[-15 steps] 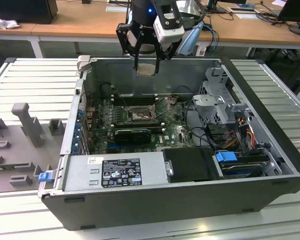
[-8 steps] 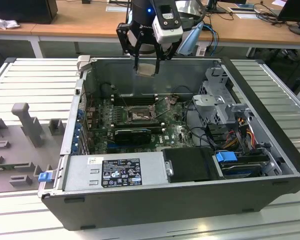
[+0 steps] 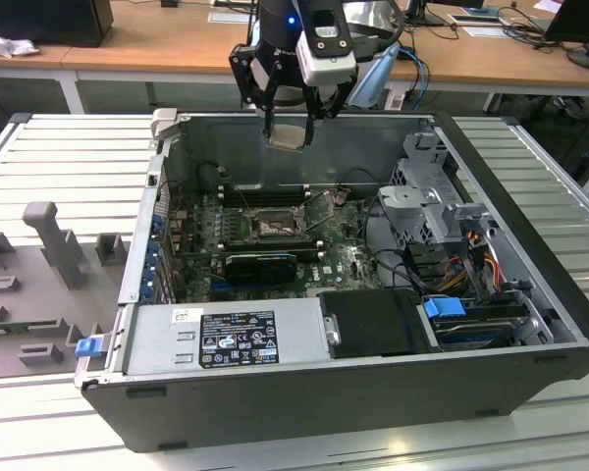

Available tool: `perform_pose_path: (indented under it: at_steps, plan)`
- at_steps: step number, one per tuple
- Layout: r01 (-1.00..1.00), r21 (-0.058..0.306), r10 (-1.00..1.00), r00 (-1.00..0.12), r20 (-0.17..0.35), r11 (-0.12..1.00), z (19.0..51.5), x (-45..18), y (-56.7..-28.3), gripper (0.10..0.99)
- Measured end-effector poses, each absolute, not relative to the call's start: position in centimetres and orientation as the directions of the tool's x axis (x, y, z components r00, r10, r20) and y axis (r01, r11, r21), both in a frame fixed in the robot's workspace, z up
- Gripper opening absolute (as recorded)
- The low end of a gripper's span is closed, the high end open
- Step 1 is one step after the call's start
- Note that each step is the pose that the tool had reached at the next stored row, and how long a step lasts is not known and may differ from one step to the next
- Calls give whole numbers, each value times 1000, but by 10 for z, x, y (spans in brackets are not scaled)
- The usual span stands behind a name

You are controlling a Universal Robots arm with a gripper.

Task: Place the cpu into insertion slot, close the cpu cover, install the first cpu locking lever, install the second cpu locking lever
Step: 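Place the cpu into insertion slot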

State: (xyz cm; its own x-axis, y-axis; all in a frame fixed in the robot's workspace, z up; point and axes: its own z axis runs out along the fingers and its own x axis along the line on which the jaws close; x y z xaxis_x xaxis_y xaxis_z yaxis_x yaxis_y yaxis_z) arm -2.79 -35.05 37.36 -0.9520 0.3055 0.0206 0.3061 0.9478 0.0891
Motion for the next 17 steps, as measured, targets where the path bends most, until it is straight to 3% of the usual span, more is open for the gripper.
perform_pose_path:
  at_steps: [17]
  plan:
    - [368,89,368,-930,21,925,374,-28,-351,529]
